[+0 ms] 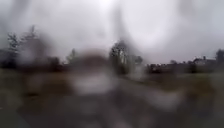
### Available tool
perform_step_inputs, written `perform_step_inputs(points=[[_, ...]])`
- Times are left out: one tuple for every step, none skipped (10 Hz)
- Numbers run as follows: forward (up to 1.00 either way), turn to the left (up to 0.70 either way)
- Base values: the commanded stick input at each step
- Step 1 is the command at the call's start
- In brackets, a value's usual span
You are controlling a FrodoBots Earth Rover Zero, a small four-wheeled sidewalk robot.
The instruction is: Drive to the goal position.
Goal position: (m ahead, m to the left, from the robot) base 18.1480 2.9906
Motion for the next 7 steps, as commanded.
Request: perform_step_inputs(points=[[0.85, 0.0], [0.85, 0.0], [0.85, 0.0], [0.85, 0.0], [0.85, 0.0], [0.85, 0.0], [0.85, 0.0]])
